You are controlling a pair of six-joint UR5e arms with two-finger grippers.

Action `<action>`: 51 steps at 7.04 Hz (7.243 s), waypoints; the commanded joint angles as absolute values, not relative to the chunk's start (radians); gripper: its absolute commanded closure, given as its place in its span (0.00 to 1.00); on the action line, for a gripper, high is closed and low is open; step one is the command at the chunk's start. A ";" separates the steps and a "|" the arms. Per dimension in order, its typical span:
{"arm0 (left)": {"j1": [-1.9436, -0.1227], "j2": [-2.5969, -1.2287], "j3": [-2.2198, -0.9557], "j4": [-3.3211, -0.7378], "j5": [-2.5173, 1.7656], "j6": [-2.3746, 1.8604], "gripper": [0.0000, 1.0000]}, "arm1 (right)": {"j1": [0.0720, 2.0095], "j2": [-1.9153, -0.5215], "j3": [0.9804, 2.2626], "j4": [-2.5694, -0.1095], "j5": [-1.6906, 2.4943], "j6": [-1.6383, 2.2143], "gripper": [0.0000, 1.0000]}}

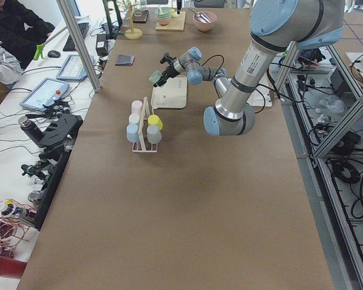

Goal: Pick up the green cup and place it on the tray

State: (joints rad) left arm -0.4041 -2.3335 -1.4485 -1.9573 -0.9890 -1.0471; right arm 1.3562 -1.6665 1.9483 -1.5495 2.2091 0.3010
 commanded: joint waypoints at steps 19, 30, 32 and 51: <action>-0.252 -2.448 -1.094 -2.088 -0.574 -1.338 0.81 | 1.560 -1.700 1.861 -1.635 2.252 0.192 0.00; -0.213 -2.438 -1.109 -2.125 -0.566 -1.373 0.02 | 1.560 -1.707 1.855 -1.635 2.253 0.190 0.00; -0.189 -2.415 -1.142 -2.128 -0.531 -1.373 0.02 | 1.560 -1.706 1.856 -1.635 2.253 0.190 0.00; -1.340 -1.786 -1.744 -1.551 -2.252 -0.209 0.02 | 1.562 -1.698 1.855 -1.631 2.189 0.199 0.00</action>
State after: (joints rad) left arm -1.2781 -1.8814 -1.7404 -1.5362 -2.1758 -0.2545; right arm 1.5617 -1.6970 1.8566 -1.6335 2.1900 0.1992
